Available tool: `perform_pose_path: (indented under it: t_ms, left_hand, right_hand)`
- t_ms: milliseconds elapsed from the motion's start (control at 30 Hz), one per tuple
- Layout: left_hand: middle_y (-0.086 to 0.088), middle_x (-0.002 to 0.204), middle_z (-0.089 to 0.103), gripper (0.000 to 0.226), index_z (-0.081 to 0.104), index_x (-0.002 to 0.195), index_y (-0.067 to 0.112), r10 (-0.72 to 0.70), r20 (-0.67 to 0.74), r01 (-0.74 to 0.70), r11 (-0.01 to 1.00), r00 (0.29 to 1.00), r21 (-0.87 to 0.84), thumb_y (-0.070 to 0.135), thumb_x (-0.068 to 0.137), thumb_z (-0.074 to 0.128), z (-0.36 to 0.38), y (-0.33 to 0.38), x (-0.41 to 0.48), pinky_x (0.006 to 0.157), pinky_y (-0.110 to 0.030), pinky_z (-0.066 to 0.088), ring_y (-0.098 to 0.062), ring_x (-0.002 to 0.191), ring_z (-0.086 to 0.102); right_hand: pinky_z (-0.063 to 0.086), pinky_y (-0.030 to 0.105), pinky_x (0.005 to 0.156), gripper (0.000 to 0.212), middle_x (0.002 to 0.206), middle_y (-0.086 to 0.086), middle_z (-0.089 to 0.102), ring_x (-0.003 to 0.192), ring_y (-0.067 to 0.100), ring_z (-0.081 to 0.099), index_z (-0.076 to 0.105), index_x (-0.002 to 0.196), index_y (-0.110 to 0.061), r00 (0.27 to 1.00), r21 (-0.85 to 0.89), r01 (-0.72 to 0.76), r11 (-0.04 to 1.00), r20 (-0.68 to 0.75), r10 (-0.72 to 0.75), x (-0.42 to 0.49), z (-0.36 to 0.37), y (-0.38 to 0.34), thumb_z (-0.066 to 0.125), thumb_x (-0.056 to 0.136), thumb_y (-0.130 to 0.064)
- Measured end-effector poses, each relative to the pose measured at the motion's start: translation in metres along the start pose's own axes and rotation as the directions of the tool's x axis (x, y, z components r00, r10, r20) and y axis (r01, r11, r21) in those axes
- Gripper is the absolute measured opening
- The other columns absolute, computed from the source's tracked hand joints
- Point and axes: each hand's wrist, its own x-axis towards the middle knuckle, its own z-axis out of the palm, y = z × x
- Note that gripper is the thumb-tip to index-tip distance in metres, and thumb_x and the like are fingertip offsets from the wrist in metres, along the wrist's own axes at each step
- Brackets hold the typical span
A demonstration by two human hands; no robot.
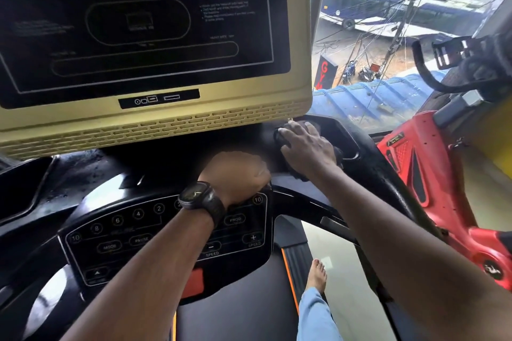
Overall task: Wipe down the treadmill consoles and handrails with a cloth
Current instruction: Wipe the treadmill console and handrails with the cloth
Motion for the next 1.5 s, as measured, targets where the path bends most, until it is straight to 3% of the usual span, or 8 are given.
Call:
perform_pose_path:
  t_ms: [133,333,467,600,733,1000,1300,1500]
  left_hand:
    - [0.005,0.084,0.068,0.039,0.066,0.092,0.025,0.001,-0.006,-0.001,1.0,1.0,0.022,0.052,0.095,0.038,0.001,-0.002,-0.003,0.069,-0.035,0.047,-0.018,0.075,0.061]
    - [0.004,0.083,0.068,0.04,0.066,0.092,0.025,0.008,-0.01,-0.008,0.999,1.0,0.041,0.053,0.095,0.037,0.0,0.0,-0.001,0.072,-0.037,0.05,-0.018,0.074,0.062]
    - [0.004,0.082,0.068,0.041,0.066,0.092,0.024,-0.002,-0.017,0.003,0.999,1.0,0.037,0.053,0.096,0.037,0.002,0.0,-0.003,0.069,-0.036,0.048,-0.017,0.073,0.061]
    - [0.005,0.078,0.065,0.039,0.063,0.088,0.023,-0.014,-0.02,0.015,0.999,1.0,0.044,0.051,0.097,0.038,0.002,-0.001,-0.002,0.063,-0.033,0.039,-0.016,0.069,0.058]
    - [0.005,0.081,0.067,0.038,0.065,0.09,0.024,-0.023,-0.027,0.023,0.999,0.999,0.033,0.051,0.096,0.038,0.003,-0.001,-0.001,0.065,-0.033,0.038,-0.017,0.071,0.059]
    - [0.005,0.081,0.066,0.037,0.064,0.089,0.025,-0.006,-0.032,0.007,0.999,0.999,0.033,0.051,0.096,0.039,0.003,-0.001,0.0,0.064,-0.033,0.037,-0.016,0.07,0.057]
    - [0.006,0.081,0.066,0.04,0.066,0.092,0.026,0.013,-0.042,-0.011,0.998,0.999,0.062,0.052,0.095,0.037,0.004,-0.002,-0.002,0.063,-0.033,0.04,-0.015,0.07,0.059]
    - [0.006,0.078,0.063,0.038,0.061,0.084,0.025,0.047,-0.018,-0.046,0.997,0.999,0.057,0.054,0.094,0.04,0.001,-0.001,0.0,0.068,-0.036,0.047,-0.018,0.072,0.059]
  right_hand:
    - [0.039,0.05,0.104,0.052,0.158,-0.003,0.037,0.139,0.03,0.038,0.043,0.147,-0.033,0.988,0.101,-0.153,0.983,0.031,0.15,0.009,-0.005,-0.006,0.045,0.096,-0.033]
    - [0.037,0.051,0.109,0.051,0.159,-0.009,0.033,0.15,0.027,0.026,0.043,0.147,-0.036,0.998,-0.108,0.048,0.993,-0.031,-0.051,-0.024,0.006,-0.001,0.047,0.097,-0.039]
    - [0.04,0.051,0.105,0.051,0.157,0.002,0.037,0.141,0.031,0.036,0.043,0.148,-0.029,0.995,0.035,-0.099,0.995,0.033,0.098,0.007,-0.006,-0.005,0.043,0.098,-0.034]
    - [0.041,0.047,0.098,0.034,0.134,0.012,0.054,0.128,0.035,0.044,0.063,0.124,-0.02,0.973,0.11,-0.229,0.967,0.014,0.229,0.031,-0.012,-0.02,0.043,0.098,-0.028]
    - [0.041,0.045,0.094,0.027,0.131,0.014,0.056,0.128,0.034,0.045,0.061,0.116,-0.017,0.965,0.131,-0.253,0.959,-0.031,0.259,0.04,-0.009,-0.026,0.047,0.096,-0.029]
    - [0.042,0.048,0.1,0.046,0.149,0.003,0.043,0.133,0.031,0.041,0.054,0.141,-0.036,0.992,0.055,-0.123,0.991,0.039,0.121,0.009,-0.008,-0.011,0.045,0.096,-0.037]
    - [0.044,0.046,0.099,0.044,0.15,-0.005,0.048,0.132,0.028,0.048,0.053,0.139,-0.04,0.996,-0.084,-0.026,0.996,-0.085,0.019,-0.025,-0.002,0.012,0.047,0.096,-0.041]
    - [0.049,0.052,0.099,0.046,0.151,-0.001,0.051,0.138,0.035,0.048,0.057,0.14,-0.038,0.875,-0.375,0.419,0.827,-0.077,-0.478,-0.04,0.016,0.038,0.039,0.098,-0.046]
